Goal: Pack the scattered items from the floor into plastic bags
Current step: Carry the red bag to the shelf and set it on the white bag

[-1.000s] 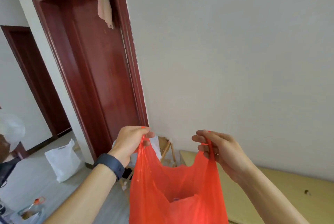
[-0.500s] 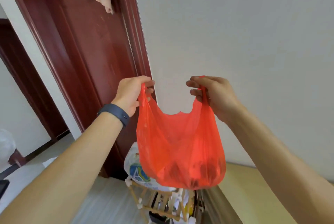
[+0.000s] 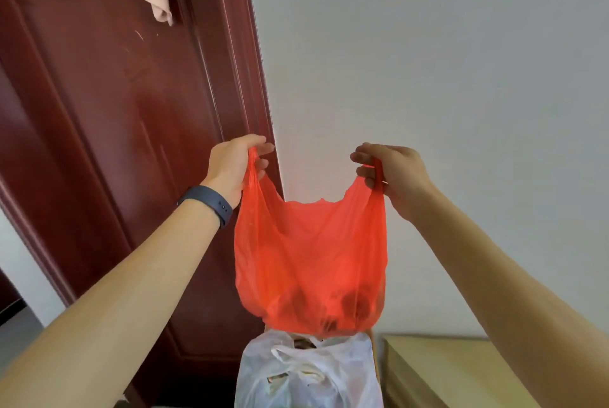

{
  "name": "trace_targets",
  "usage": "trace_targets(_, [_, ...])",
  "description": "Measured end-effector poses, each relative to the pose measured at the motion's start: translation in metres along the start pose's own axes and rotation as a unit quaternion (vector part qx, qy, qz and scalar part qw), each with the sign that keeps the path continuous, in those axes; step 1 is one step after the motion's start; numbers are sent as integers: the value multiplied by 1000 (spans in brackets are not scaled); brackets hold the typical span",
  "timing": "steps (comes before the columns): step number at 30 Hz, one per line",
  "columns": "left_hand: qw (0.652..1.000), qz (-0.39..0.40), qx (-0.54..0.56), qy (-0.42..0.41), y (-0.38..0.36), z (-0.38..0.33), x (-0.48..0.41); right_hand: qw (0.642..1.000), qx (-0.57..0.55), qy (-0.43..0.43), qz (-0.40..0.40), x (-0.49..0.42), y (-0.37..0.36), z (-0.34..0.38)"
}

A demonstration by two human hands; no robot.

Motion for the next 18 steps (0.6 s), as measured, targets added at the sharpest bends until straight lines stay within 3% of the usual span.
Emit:
trace_targets(9, [995, 56, -29, 73, 31, 82, -92, 998, 24, -52, -8, -57, -35, -68])
trace_targets(18, [976, 100, -141, 134, 38, 179, -123, 989, 23, -149, 5, -66, -7, -174])
Point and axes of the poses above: each hand's wrist, its own x-axis away from the middle knuckle, its own y-axis out of the back of the hand, z = x × y, the point moved 4 cm from there along -x, towards the middle knuckle
